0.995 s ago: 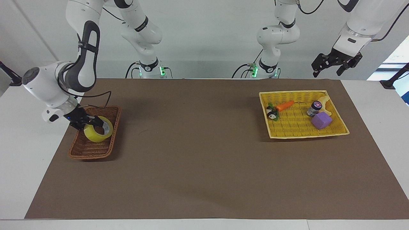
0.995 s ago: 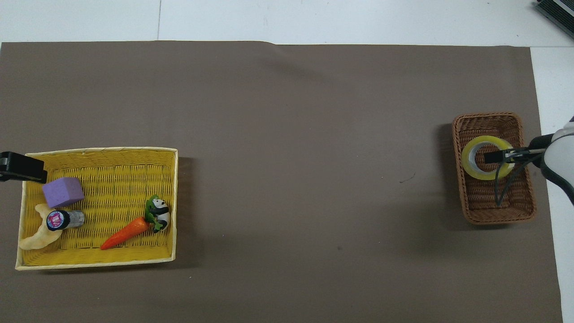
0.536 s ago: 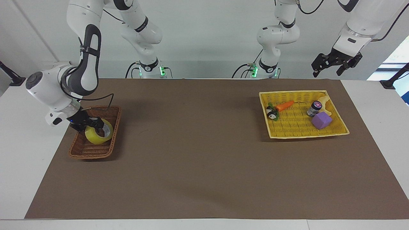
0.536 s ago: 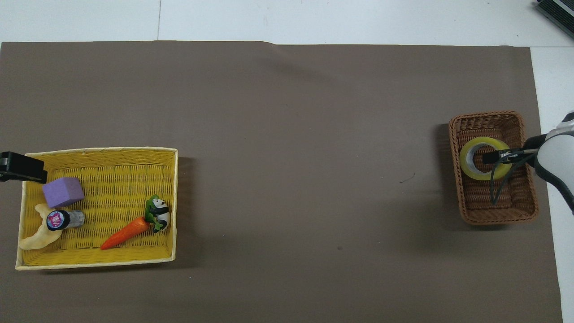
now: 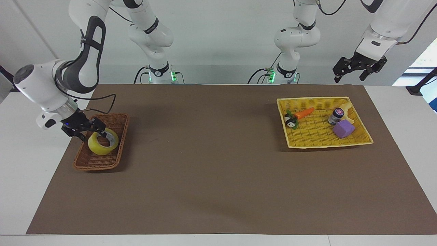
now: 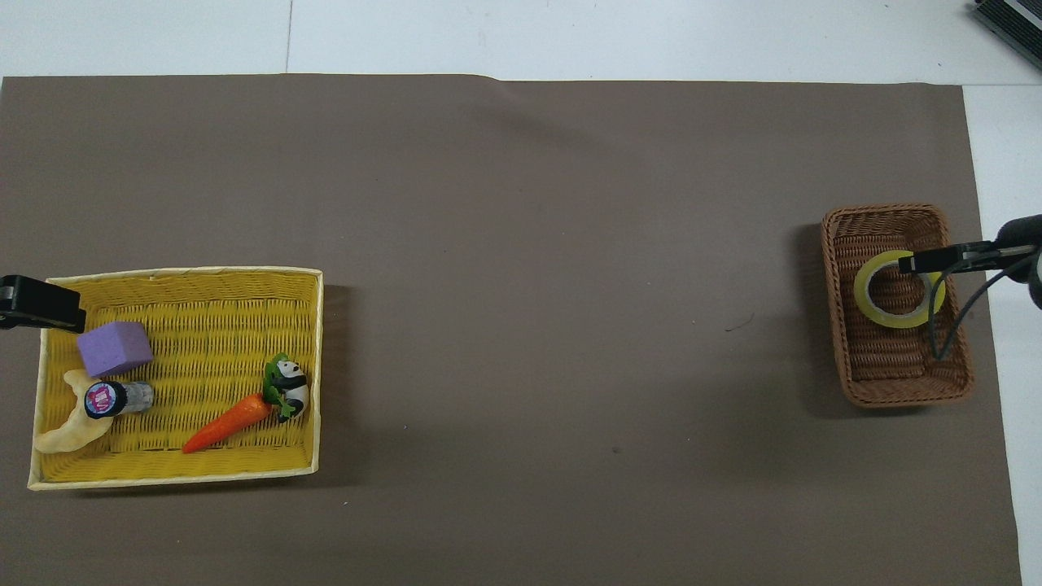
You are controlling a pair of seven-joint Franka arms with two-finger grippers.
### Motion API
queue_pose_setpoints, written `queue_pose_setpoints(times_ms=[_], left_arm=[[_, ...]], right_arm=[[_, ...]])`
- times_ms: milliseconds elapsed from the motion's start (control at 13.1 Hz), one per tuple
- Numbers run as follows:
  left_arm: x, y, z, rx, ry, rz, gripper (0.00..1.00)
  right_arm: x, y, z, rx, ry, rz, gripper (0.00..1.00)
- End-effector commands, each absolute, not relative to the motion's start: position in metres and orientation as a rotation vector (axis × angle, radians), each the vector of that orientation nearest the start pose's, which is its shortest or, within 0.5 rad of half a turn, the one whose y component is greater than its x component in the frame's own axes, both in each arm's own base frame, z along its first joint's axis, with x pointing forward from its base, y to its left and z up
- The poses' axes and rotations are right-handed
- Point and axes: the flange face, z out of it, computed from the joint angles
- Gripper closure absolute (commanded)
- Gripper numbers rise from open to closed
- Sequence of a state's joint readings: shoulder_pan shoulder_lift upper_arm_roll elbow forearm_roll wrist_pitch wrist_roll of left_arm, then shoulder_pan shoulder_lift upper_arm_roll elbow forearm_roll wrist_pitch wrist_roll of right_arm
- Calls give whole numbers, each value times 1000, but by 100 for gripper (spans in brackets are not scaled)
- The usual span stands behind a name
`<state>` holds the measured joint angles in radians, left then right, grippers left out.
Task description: Move tape to another basket
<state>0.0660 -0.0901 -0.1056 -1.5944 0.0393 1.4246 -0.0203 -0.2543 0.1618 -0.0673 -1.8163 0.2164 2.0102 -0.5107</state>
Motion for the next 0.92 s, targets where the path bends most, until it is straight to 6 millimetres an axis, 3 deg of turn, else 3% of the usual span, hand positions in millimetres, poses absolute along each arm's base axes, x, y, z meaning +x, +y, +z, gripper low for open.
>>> queue_pose_setpoints(times_ms=[0,230,613,842], left_arm=[[511,-16,654,-3075,24,135,0],[511,-16,654,-3075,24,135,0],[512,-16,653,-3075,24,137,0],[511,-17,654,-3075,26,135,0]], right_arm=[[564,-171,508,-3073,-199,-169,0],[552,-128,544,-3169,-161,-131,0],[536,-45,550,-3152,65,-6,0],[529,5,563,-3143,200,2,0]])
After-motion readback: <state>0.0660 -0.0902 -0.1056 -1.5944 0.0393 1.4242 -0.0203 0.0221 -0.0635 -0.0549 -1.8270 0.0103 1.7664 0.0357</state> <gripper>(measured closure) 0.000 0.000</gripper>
